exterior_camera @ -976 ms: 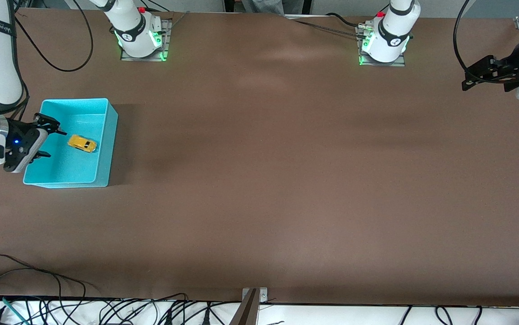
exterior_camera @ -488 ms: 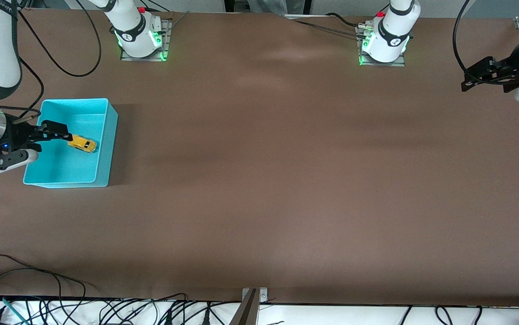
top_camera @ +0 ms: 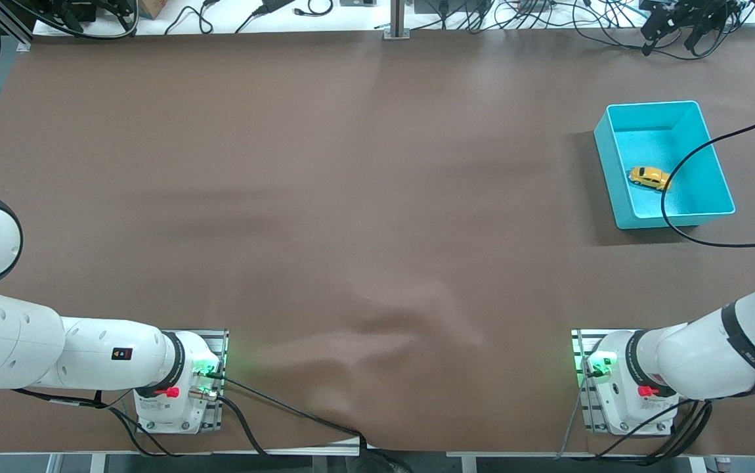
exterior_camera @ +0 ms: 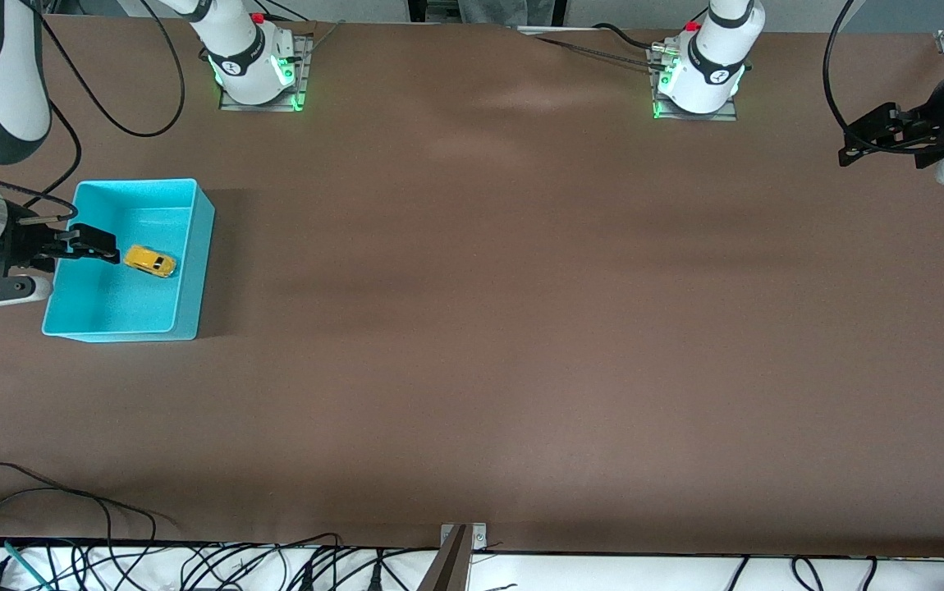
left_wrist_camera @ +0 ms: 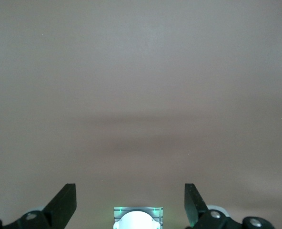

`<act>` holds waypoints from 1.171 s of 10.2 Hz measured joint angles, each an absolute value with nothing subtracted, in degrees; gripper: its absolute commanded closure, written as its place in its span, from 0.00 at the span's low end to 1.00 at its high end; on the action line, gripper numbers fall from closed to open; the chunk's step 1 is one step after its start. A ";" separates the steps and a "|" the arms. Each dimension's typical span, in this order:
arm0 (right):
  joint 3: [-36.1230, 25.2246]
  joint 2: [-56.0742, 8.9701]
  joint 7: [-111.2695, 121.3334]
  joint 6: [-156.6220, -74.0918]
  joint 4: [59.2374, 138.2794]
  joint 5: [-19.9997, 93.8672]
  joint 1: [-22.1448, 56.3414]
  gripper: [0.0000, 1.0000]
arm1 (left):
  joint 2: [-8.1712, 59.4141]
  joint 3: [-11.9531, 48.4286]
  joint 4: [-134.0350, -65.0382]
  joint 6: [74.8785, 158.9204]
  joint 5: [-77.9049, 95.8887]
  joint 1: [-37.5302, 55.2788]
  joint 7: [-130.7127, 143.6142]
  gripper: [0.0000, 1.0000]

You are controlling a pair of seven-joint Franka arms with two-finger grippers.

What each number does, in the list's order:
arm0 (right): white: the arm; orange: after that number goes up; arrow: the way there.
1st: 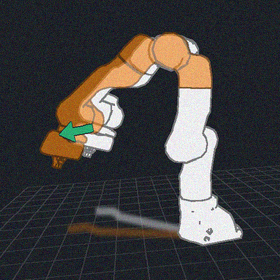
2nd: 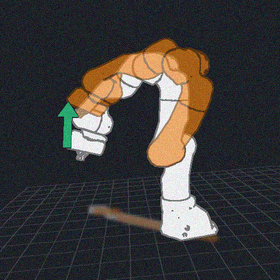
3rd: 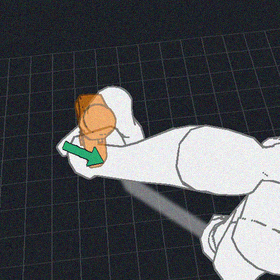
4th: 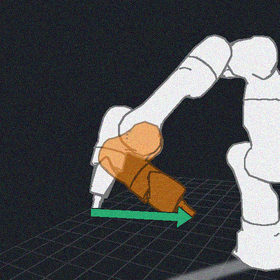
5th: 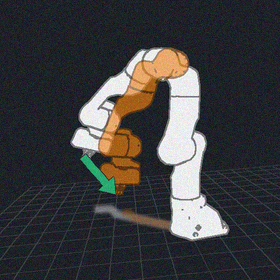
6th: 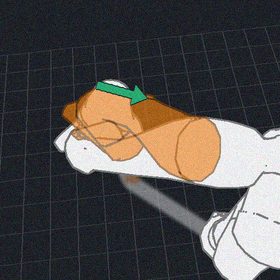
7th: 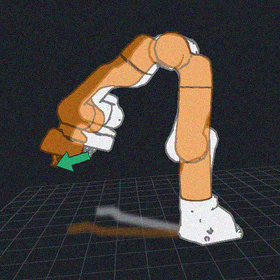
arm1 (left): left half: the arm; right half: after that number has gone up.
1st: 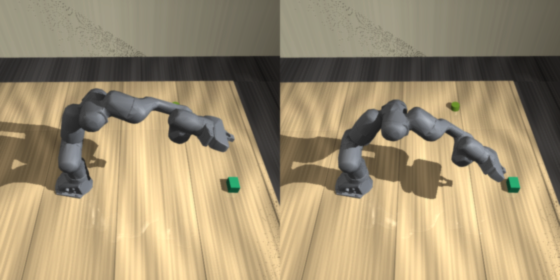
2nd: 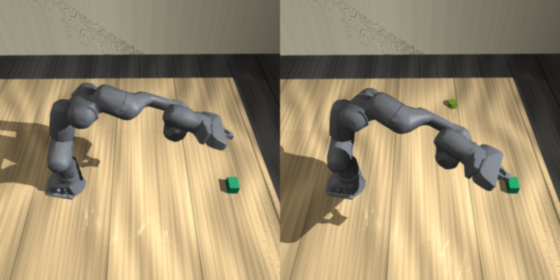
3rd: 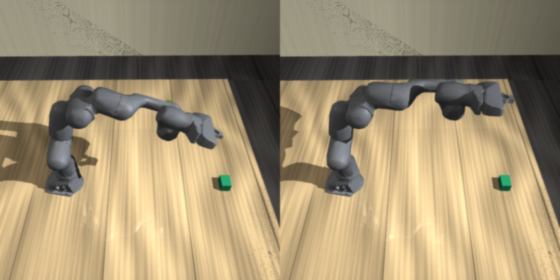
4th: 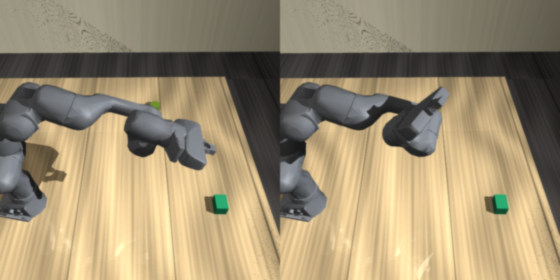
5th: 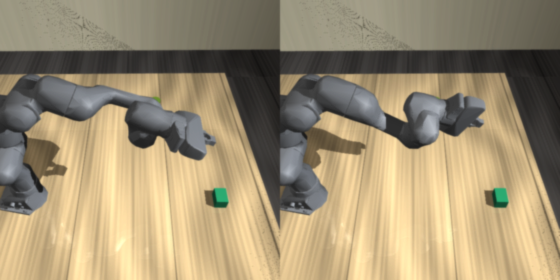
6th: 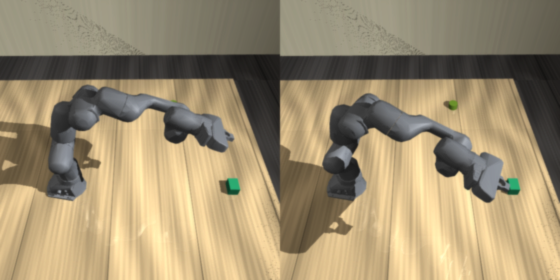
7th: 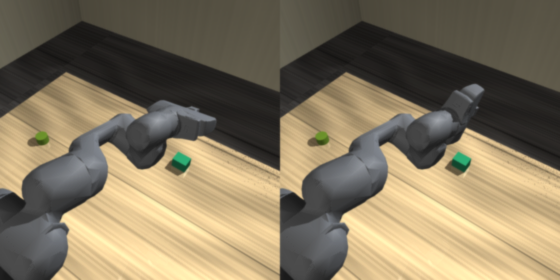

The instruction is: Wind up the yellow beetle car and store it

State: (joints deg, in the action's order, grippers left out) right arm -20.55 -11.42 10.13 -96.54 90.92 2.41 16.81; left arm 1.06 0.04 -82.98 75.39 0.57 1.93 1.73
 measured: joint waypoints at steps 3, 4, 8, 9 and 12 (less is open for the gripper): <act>-20.16 -7.28 2.61 -95.49 92.64 1.18 17.54 0.00 | 1.07 0.04 -82.99 75.39 0.57 1.94 1.73 0.00; -18.35 -6.67 1.74 -95.75 93.11 -1.10 17.00 0.00 | 1.07 0.05 -82.98 75.39 0.57 1.96 1.73 0.00; -7.87 -5.47 -0.16 -100.79 96.11 -3.72 7.33 0.00 | 1.08 0.05 -82.98 75.39 0.57 1.96 1.73 0.00; -7.32 -4.43 -0.15 -102.57 97.87 -3.72 6.35 0.00 | 1.08 0.05 -82.98 75.39 0.57 1.96 1.73 0.00; -3.51 -2.96 -0.32 -103.11 98.64 -2.67 2.44 0.00 | 1.08 0.05 -82.98 75.39 0.57 1.96 1.72 0.00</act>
State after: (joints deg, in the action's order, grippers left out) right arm -3.51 -2.96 -0.32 -103.11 98.64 -2.67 2.44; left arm 1.08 0.05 -82.98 75.39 0.57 1.96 1.72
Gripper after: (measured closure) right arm 0.000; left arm 0.000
